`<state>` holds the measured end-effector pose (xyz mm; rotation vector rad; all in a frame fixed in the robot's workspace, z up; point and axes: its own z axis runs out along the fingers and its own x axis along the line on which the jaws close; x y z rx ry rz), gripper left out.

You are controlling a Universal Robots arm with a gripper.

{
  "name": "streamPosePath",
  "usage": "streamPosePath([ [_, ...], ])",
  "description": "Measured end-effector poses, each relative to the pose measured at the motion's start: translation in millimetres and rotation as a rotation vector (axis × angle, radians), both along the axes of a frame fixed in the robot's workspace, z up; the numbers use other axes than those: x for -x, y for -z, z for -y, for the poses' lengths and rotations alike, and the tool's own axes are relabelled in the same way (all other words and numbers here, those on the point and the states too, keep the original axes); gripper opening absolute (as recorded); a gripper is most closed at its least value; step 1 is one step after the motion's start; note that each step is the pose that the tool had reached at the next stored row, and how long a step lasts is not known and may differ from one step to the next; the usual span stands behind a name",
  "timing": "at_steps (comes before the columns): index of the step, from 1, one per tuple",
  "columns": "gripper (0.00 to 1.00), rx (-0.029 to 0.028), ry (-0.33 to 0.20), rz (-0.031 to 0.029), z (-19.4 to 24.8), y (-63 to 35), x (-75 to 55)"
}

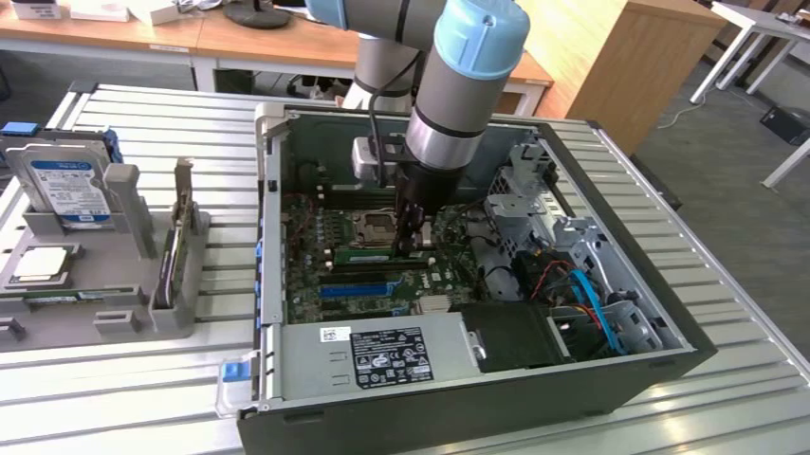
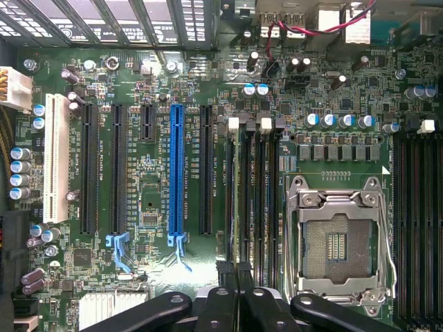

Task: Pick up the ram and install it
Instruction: 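Insert the ram into the slot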

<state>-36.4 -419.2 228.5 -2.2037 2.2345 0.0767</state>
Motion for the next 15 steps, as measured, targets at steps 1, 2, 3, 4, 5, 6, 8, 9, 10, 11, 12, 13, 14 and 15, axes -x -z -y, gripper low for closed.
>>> streamPosePath([
  [1, 0.12, 0.0001, 0.000, 0.0000, 0.0, 0.0, 0.0],
  [2, 0.12, 0.0000, 0.000, 0.0000, 0.0, 0.1, 0.0],
  [3, 0.12, -0.0001, 0.000, 0.0000, 0.0, 0.1, 0.0],
  [4, 0.12, 0.0000, 0.000, 0.0000, 0.0, 0.1, 0.0],
  [5, 0.12, 0.0000, 0.000, 0.0000, 0.0, 0.1, 0.0],
  [6, 0.12, -0.0001, -0.001, 0.0000, 0.0, 0.1, 0.0],
  [8, 0.12, -0.0003, -0.003, 0.0001, 0.0, 0.1, 0.0],
  [9, 0.12, -0.0004, -0.004, 0.0001, 0.0, 0.1, 0.0],
  [10, 0.12, -0.0004, -0.006, 0.0001, 0.0, 0.1, 0.0],
  [11, 0.12, -0.0005, -0.007, 0.0001, 0.0, 0.1, 0.0],
  [12, 0.12, -0.0004, -0.008, 0.0001, 0.0, 0.1, 0.0],
  [13, 0.12, -0.0004, -0.009, 0.0000, 0.0, 0.1, 0.0],
  [14, 0.12, -0.0004, -0.009, 0.0000, 0.0, 0.1, 0.0],
  [15, 0.12, -0.0004, -0.010, 0.0001, 0.0, 0.1, 0.0],
])
